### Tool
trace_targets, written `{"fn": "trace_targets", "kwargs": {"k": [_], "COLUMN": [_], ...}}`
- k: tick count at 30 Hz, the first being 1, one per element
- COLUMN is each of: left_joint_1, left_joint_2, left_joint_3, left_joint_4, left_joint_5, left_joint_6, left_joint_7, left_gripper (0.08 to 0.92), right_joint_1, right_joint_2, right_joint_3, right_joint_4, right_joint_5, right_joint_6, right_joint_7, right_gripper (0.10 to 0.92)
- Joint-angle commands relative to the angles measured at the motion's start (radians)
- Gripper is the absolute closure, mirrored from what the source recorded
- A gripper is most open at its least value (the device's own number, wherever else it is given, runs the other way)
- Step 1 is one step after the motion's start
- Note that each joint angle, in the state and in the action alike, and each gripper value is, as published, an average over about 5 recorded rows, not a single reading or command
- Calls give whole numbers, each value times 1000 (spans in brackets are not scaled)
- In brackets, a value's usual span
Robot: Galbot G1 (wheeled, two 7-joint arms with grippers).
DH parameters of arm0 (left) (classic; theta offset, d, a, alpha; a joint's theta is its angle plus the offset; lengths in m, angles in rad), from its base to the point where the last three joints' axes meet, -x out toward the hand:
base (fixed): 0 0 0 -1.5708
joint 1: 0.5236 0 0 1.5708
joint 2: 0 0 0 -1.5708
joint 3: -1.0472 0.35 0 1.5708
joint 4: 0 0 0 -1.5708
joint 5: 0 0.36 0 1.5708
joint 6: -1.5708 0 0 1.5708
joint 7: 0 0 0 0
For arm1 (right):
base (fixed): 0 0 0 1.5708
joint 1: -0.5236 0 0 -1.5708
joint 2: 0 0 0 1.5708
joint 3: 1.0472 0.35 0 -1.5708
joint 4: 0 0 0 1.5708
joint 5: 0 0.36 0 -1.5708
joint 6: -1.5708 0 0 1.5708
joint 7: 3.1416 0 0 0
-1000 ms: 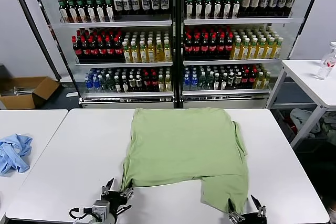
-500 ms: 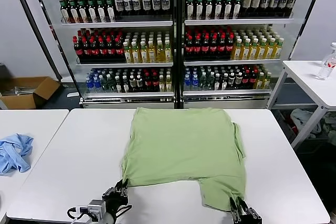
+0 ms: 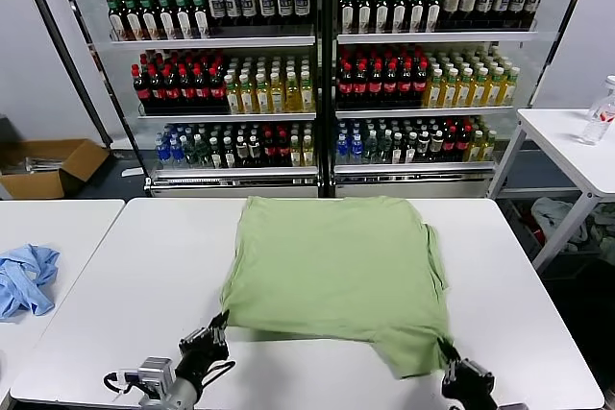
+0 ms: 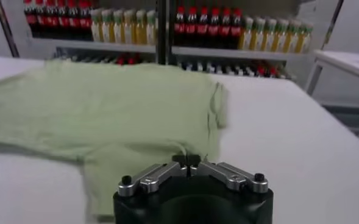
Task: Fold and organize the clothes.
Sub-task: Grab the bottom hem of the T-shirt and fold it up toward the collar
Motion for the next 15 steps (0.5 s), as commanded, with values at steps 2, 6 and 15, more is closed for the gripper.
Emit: {"fn": "trace_targets", "kwargs": {"k": [2,6,15], "left_joint_1": [-108,-191,-353], "left_joint_2": [55,68,88], "left_joint_3": [2,30,84], "left_joint_4": [40,126,315], "left_joint_5": [-95,-94,-77], "left_joint_6": [-50,-52,-50], "left_joint_7": [2,1,1], "left_gripper": [915,915,915], "right_joint_1": [206,356,583], "right_joint_2": [-67,-98,-125], "right_joint_3": [-14,-85,-227], "right_joint_4": [-80,-176,-378], "right_joint_5": [53,51,20], "right_joint_6": [5,-2,-9], "right_joint_7": [5,11,6], "right_gripper": [921,921,921]}}
